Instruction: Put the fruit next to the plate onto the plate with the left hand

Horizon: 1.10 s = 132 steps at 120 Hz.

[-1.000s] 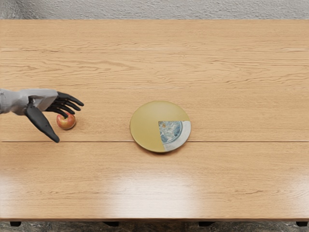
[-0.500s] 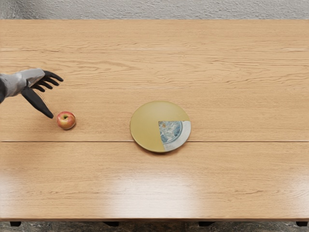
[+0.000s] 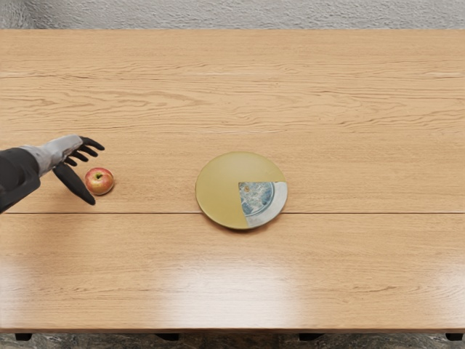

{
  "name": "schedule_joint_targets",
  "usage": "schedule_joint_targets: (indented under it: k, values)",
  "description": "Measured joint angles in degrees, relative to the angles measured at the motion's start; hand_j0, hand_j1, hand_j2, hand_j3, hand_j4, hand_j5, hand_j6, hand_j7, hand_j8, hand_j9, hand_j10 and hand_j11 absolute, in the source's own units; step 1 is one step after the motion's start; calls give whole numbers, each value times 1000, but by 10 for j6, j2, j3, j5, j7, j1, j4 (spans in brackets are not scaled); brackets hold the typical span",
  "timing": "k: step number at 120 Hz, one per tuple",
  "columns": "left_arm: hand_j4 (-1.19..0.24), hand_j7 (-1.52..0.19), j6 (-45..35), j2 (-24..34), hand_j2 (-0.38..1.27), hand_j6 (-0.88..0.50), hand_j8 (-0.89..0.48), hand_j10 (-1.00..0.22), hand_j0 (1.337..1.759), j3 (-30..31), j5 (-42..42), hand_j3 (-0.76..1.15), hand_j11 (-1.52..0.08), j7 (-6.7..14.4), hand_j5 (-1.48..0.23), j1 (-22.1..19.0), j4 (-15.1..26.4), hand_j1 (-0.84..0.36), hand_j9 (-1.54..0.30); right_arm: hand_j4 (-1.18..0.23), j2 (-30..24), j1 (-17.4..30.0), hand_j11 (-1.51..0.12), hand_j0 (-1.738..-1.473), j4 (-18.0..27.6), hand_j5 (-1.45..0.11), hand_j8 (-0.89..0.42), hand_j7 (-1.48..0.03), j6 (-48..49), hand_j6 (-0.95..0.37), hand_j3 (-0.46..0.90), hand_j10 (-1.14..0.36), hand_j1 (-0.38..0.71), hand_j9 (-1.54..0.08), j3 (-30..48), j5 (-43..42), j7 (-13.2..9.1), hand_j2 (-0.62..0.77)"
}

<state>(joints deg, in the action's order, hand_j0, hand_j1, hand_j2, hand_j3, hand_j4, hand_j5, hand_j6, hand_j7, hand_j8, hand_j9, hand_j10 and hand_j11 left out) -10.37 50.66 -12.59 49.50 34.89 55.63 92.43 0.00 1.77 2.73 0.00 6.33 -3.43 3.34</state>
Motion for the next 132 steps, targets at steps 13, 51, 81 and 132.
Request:
schedule_joint_targets:
  k: [13,51,81,132]
  values:
    - [-253,-322,-23,-12,54,-254,-254,-253,1658,1,0,0,-322,1,-322,3,0,56,-322,-39,0,0,-50,-1658,0,-50,-39,-50,0,-39,0,-39,-303,-50,0,0,0,-7]
    - [-256,-328,-80,-25,54,-258,-257,-256,1658,98,-7,0,-327,1,-328,85,-15,50,-328,-39,0,0,-50,-1658,1,-50,-39,-50,0,-39,0,-39,-303,-50,-1,0,0,-7]
    - [-262,-335,-105,-68,55,-263,-263,-262,1658,184,-13,0,-334,1,-335,127,-23,43,-335,-39,0,0,-50,-1658,1,-50,-39,-50,0,-39,0,-39,-303,-50,-1,0,0,-7]
    - [-265,-341,-176,-104,55,-266,-266,-265,1658,316,-64,0,-341,1,-342,179,-36,36,-341,-39,0,0,-50,-1658,1,-50,-39,-50,0,-39,0,-39,-303,-50,-1,0,0,-7]
